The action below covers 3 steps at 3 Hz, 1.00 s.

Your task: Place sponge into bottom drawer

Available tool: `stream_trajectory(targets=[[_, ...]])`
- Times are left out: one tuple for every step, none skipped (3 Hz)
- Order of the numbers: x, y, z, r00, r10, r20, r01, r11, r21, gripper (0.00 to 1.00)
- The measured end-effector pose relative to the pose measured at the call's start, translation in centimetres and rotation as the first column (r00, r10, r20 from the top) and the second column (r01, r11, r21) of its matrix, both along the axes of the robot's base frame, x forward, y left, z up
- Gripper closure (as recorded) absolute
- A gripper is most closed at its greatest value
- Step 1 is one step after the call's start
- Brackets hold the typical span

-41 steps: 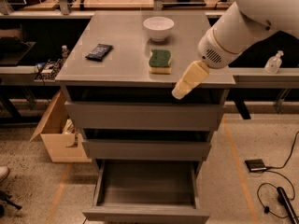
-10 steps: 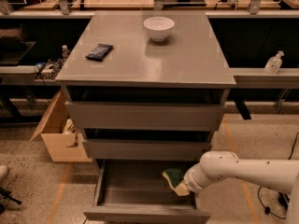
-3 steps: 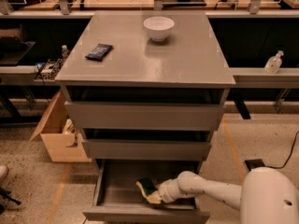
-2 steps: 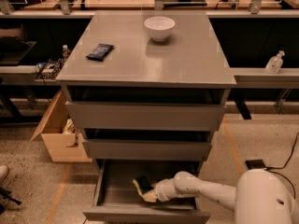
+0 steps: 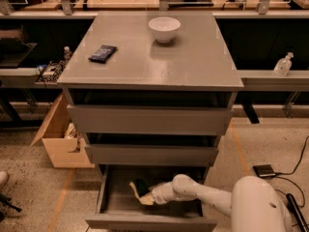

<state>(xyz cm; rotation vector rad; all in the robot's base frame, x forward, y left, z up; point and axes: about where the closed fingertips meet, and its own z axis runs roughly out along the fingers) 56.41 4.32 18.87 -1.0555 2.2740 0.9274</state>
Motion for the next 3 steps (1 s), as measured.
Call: stream_trajectory(targets=[[0.68, 2.18, -0.8, 0.9996, 0.025, -0.01, -0.025, 1.0, 0.014, 1.0], [0.64, 2.34, -0.87, 0.9996, 0.027, -0.011, -0.027, 1.0, 0.015, 0.82], [0.49, 2.5, -0.96, 0.9995, 0.029, -0.013, -0.029, 0.999, 0.016, 0.59]])
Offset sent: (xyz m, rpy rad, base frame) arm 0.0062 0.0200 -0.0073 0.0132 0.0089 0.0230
